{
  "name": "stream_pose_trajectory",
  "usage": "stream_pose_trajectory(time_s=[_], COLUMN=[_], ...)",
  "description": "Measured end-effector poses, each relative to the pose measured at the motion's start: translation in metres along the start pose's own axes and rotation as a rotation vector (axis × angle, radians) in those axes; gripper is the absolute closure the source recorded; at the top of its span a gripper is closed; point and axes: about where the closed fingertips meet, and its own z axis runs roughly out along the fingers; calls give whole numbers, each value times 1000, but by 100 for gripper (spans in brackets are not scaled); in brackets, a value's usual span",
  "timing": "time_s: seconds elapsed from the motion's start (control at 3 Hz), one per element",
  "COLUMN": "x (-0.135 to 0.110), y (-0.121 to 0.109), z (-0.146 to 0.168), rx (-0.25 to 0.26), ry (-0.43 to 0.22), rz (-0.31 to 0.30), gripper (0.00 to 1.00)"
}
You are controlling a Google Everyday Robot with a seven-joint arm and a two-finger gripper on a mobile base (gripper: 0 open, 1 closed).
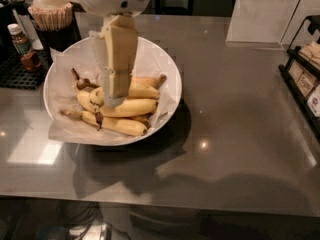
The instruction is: Pick banana from white bowl
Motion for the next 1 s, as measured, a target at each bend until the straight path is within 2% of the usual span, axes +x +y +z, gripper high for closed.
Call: stream_pose_trajectory(time_s=[0.33,0.67,1.0], x=[1,14,36], y=[-24,-35,-28], z=[40,74,101], rx=[-58,-105,-145], ry=[-90,-150,-185], rz=[11,50,111], gripper=[0,0,0])
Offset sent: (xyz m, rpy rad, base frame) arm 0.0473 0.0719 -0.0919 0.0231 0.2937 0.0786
